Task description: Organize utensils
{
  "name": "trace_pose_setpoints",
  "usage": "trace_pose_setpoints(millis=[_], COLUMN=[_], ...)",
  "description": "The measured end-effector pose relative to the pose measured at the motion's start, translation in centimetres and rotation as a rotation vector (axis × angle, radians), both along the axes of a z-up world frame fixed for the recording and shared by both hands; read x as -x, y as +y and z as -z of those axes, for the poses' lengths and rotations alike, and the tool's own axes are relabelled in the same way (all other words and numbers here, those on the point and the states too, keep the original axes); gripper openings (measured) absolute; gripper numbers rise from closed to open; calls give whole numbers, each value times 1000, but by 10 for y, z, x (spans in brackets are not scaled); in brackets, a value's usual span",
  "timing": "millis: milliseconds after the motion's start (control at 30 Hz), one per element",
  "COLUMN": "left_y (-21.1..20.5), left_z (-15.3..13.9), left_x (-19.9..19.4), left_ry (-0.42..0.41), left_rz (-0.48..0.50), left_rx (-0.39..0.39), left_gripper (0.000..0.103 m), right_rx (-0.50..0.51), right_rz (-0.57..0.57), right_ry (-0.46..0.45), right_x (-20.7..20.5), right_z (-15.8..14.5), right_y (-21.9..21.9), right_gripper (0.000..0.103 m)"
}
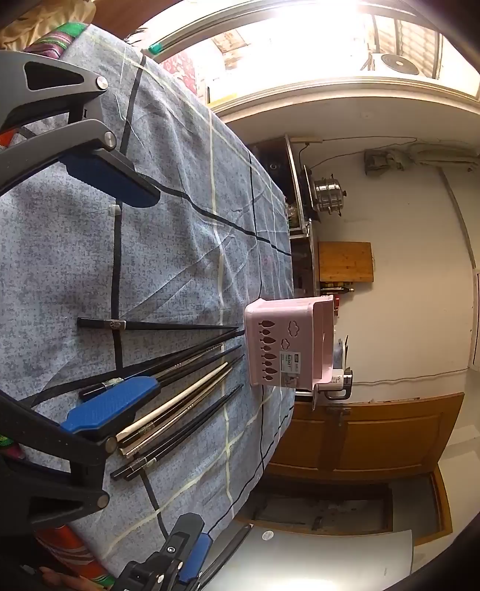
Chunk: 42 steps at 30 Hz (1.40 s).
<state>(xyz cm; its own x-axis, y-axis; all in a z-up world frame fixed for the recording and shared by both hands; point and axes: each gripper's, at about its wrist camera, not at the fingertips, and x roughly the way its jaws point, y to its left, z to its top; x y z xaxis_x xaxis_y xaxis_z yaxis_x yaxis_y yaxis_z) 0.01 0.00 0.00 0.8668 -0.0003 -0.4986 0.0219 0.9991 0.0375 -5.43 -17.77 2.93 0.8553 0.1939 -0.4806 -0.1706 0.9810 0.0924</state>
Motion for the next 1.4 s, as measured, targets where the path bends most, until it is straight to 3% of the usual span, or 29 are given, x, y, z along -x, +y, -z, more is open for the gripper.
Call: trace_pose_setpoints(millis=[1400], left_y=[-7], left_z=[-3], left_x=[8], left_ry=[-9], left_rz=[27], left_rx=[-9], left_gripper=[93], right_rx=[2], right_rz=[12], right_ry=[6], right_x=[-1], right_z=[1], right_y=[-5], right_gripper=[55])
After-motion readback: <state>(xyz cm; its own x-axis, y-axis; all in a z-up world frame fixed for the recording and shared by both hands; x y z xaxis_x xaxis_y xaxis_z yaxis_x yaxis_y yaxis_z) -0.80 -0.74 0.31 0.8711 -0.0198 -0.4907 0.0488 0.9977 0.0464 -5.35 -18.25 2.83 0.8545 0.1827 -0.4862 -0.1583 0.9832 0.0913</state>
